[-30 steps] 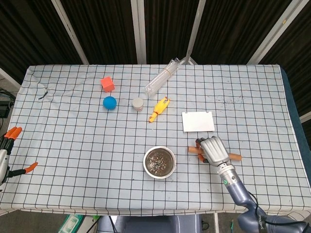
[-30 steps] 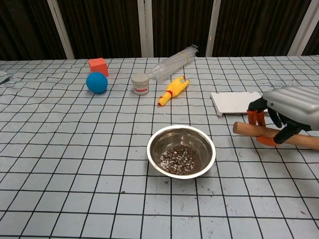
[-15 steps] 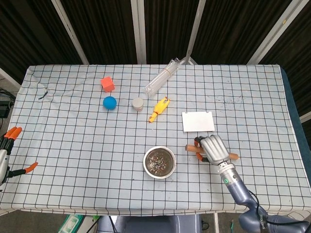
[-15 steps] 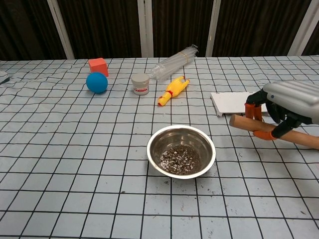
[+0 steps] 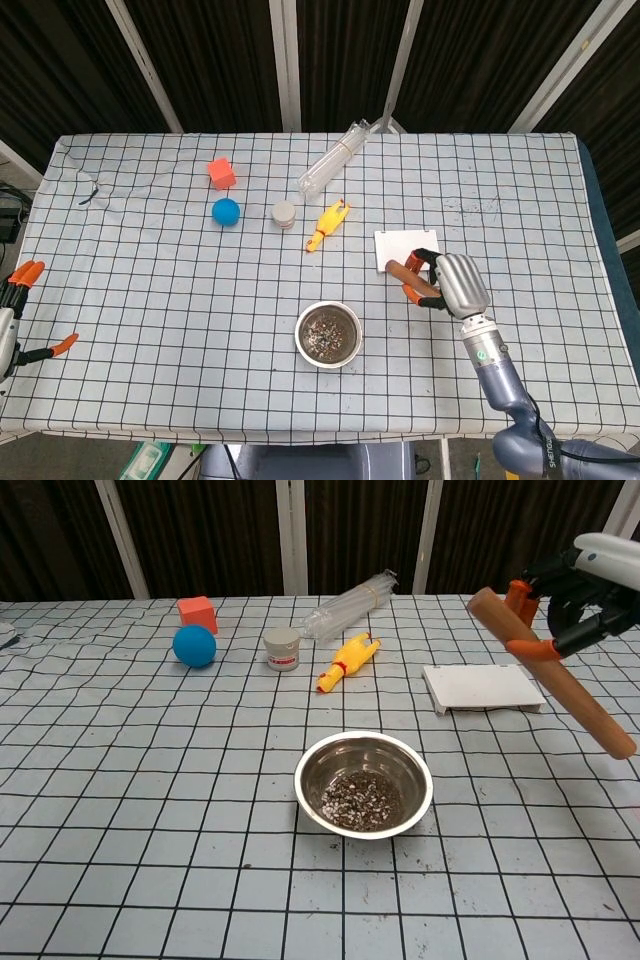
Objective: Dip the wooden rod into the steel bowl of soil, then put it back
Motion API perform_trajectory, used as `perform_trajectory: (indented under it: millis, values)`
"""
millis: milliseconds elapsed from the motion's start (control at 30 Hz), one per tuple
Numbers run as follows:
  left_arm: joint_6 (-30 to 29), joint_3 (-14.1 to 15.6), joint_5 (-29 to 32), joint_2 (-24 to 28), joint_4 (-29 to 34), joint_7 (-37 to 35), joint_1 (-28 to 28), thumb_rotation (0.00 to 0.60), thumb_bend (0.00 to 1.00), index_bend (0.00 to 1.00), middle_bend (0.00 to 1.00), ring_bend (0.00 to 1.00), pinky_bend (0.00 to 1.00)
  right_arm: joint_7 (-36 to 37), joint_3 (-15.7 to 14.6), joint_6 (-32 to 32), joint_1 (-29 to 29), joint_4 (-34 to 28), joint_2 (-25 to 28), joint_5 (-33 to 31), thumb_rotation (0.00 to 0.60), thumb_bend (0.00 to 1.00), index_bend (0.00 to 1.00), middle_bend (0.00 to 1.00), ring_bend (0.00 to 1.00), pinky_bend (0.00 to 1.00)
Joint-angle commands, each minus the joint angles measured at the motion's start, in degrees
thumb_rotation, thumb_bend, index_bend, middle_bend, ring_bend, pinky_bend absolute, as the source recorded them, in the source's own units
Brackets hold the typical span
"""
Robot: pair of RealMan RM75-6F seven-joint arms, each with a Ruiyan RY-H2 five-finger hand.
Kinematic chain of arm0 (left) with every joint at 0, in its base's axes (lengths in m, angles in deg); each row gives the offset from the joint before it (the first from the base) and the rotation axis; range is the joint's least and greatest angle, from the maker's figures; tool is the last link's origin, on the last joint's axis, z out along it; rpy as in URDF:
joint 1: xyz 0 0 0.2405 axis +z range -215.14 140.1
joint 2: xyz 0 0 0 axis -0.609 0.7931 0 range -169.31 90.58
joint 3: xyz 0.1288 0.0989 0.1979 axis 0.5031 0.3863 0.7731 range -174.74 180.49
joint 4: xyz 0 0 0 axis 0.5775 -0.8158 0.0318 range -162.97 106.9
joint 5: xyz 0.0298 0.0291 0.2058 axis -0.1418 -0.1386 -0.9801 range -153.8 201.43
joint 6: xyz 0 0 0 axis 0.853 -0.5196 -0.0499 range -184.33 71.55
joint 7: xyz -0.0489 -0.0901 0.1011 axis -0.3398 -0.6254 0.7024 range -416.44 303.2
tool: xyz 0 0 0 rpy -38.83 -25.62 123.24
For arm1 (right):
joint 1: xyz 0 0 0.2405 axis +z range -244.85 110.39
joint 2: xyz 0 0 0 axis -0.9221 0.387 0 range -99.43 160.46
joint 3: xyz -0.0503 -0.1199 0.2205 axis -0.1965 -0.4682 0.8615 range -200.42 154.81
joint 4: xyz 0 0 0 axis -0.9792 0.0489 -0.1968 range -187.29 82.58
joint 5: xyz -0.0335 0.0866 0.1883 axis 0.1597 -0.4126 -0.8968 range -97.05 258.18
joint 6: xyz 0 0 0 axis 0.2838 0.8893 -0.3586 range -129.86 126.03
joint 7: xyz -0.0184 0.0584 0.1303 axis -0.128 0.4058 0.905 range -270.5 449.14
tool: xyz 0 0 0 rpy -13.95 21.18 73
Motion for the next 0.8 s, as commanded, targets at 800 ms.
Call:
perform_trajectory:
  millis: [800]
  values:
    - [-2.8,-0.1,-1.6,-1.5,-0.8,-0.5,0.8,0.600,0.05,0.00,0.00,0.00,0.00,31.1,-3.6,-12.3,0.1,5.3,-11.0,19.4,0.600,0.42,0.81,0.61,0.68,0.63]
